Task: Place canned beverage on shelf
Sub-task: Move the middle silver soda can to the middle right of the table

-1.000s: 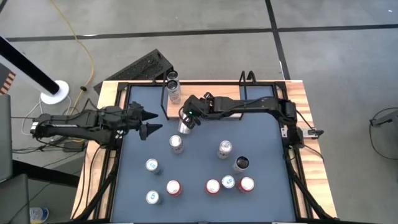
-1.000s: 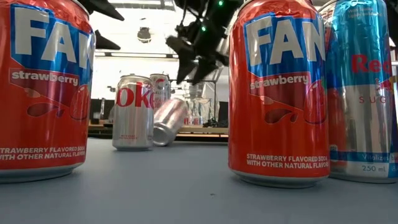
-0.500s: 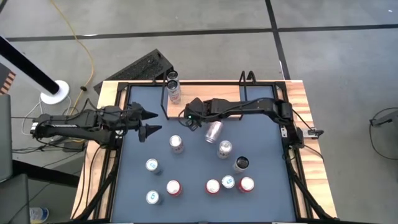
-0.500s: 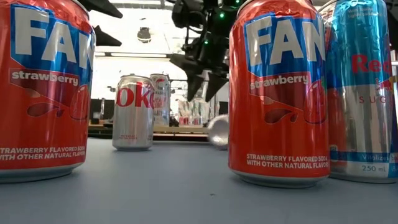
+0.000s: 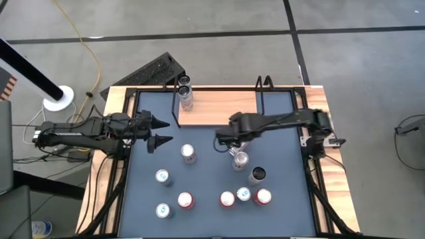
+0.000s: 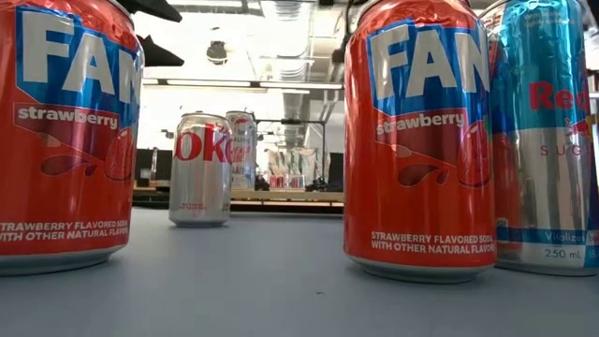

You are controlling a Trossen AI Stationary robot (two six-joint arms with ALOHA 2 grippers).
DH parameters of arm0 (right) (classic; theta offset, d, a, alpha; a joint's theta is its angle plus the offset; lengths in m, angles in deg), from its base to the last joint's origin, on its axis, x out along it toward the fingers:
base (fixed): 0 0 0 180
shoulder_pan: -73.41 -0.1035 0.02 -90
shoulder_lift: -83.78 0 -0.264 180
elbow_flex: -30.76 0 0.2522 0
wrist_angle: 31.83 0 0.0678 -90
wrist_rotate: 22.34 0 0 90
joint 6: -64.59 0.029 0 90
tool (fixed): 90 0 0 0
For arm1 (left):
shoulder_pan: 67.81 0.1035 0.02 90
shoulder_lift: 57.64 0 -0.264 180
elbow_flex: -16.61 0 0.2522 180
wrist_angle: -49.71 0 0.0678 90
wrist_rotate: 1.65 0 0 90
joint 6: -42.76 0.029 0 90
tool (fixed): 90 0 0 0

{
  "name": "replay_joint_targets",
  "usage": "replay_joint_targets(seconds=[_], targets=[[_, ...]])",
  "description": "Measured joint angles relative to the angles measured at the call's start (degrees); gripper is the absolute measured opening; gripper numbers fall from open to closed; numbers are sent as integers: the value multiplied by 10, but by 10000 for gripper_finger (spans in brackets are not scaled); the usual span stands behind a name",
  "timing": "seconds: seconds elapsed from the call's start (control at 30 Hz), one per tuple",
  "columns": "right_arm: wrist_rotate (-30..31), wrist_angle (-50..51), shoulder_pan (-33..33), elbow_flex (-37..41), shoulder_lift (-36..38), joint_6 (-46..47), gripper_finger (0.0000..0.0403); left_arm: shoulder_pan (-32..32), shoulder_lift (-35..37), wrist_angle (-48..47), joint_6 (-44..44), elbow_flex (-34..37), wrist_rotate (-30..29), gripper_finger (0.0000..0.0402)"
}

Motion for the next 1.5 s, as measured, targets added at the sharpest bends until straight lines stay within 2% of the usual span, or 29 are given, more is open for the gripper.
replay_joint_targets(seconds=[0.2,0.27,0.4,0.5,0.67,0.87,1.03,1.2,1.5], targets=[[-14,-35,-10,123,101,187,227,0,0,4,-2,0,6,352],[-52,-72,-6,169,137,249,225,0,0,4,-3,0,11,352],[-126,-217,8,235,172,236,231,0,0,8,10,0,32,352],[-122,-277,21,253,172,227,242,0,0,10,17,0,33,352],[-112,-252,37,257,151,206,255,0,0,16,31,0,30,352],[-143,-268,71,255,140,201,272,0,0,19,51,0,27,352],[-150,-270,86,254,129,220,301,0,0,26,68,0,27,352],[-160,-300,85,257,106,276,321,0,0,50,85,0,50,352],[-189,-303,77,256,33,337,328,0,0,43,100,0,80,352]])
